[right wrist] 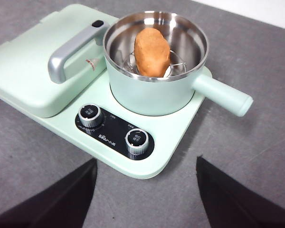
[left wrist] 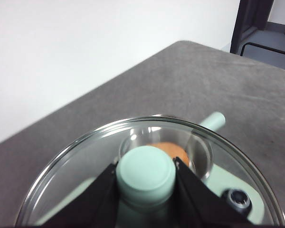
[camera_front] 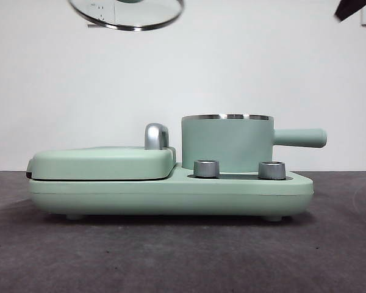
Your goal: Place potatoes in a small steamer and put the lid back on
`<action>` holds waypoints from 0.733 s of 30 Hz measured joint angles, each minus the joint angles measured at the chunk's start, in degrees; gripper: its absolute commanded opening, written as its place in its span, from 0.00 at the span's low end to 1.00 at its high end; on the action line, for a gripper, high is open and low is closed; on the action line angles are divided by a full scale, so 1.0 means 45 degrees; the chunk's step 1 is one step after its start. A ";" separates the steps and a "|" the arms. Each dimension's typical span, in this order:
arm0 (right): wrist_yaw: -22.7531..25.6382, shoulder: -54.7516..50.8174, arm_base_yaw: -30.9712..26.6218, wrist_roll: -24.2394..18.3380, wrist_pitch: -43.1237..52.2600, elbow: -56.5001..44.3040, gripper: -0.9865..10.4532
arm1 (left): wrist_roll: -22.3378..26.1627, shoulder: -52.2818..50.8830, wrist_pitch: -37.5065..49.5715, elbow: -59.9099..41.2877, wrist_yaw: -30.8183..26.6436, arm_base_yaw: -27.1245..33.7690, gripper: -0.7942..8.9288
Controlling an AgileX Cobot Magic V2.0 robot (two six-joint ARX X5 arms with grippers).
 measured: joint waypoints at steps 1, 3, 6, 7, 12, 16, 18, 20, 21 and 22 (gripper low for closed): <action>0.0000 -0.0189 0.0000 0.0000 -0.0034 0.0000 0.37 | -0.0005 0.0185 0.0287 0.0000 -0.0063 -0.0136 0.09; 0.0000 -0.0607 0.0000 0.0010 -0.0112 0.0000 0.37 | -0.0010 0.0631 0.1039 0.0000 -0.0243 -0.0427 0.09; -0.0015 -0.1127 0.0000 0.0083 -0.0262 0.0000 0.37 | -0.0126 0.1307 0.2191 0.0000 -0.0529 -0.0767 0.09; -0.0024 -0.1253 0.0000 0.0126 -0.0282 0.0000 0.37 | -0.0204 0.1511 0.2545 0.0000 -0.0631 -0.0855 0.09; -0.0039 -0.1700 0.0000 0.0568 -0.0350 0.0000 0.37 | -0.0617 0.2642 0.4109 0.0000 -0.0685 -0.1219 0.09; -0.0044 -0.1778 0.0000 0.0661 -0.0471 0.0000 0.37 | -0.0831 0.3531 0.5144 0.0000 -0.0986 -0.1511 0.09; -0.0044 -0.1778 0.0000 0.0665 -0.0782 0.0000 0.37 | -0.0879 0.3978 0.5668 0.0000 -0.0996 -0.1622 0.09; -0.0044 -0.1778 0.0000 0.0670 -0.1122 -0.0005 0.37 | -0.0923 0.4328 0.6101 0.0000 -0.1001 -0.1690 0.09; -0.0044 -0.1778 0.0000 0.0670 -0.1302 -0.0005 0.37 | -0.0928 0.4488 0.6295 0.0000 -0.1001 -0.1715 0.09; -0.0044 -0.1778 0.0000 0.0675 -0.1452 -0.0005 0.37 | -0.0928 0.4619 0.6465 0.0000 -0.1001 -0.1739 0.09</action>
